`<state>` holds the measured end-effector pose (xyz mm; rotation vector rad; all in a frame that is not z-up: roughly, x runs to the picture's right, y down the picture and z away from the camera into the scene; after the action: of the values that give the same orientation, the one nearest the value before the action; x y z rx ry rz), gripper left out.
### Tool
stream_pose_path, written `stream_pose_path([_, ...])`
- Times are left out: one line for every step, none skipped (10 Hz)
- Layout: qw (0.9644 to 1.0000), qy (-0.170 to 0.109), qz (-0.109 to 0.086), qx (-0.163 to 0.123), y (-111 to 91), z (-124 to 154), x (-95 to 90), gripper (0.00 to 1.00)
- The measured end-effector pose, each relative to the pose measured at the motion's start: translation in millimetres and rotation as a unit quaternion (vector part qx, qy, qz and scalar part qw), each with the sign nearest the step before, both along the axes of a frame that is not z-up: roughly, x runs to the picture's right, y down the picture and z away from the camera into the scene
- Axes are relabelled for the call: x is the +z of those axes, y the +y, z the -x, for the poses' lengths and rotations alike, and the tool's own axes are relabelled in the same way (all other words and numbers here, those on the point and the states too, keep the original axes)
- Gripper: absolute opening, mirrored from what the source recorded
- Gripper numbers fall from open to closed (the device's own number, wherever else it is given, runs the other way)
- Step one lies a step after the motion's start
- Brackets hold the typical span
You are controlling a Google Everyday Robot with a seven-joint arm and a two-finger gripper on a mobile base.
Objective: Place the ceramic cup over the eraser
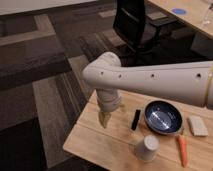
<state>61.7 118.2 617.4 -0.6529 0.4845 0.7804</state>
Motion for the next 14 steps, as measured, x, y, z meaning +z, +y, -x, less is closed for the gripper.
stream_pose_path([1.0000, 0.002, -0.001, 0.003, -1, -13, -4.3, 0.65])
stream_pose_path([0.9999, -0.001, 0.000, 0.010, -2, -29, -9.7, 0.65])
stream_pose_path([0.9999, -0.005, -0.002, 0.013, -3, -35, -11.1, 0.65])
stream_pose_path([0.9998, -0.008, -0.005, 0.015, -3, -49, -15.3, 0.65])
stream_pose_path([0.9999, -0.010, -0.002, 0.012, 0, -56, -17.3, 0.65])
stream_pose_path([0.9999, -0.010, 0.002, 0.004, 5, -64, -20.5, 0.65])
stream_pose_path([0.9999, -0.008, 0.007, -0.002, 10, -71, -22.5, 0.65])
stream_pose_path([0.9999, -0.009, 0.011, -0.007, 14, -75, -22.7, 0.65])
stream_pose_path([0.9997, -0.012, 0.018, -0.013, 22, -80, -21.6, 0.65])
stream_pose_path([0.9996, -0.013, 0.019, -0.014, 24, -80, -21.4, 0.65])
stream_pose_path([0.9994, -0.016, 0.024, -0.020, 29, -82, -21.7, 0.65])
stream_pose_path([0.9992, -0.020, 0.024, -0.024, 35, -82, -20.2, 0.65])
stream_pose_path([0.9991, -0.023, 0.023, -0.029, 38, -84, -19.2, 0.65])
stream_pose_path([0.9989, -0.025, 0.019, -0.034, 42, -87, -18.4, 0.65])
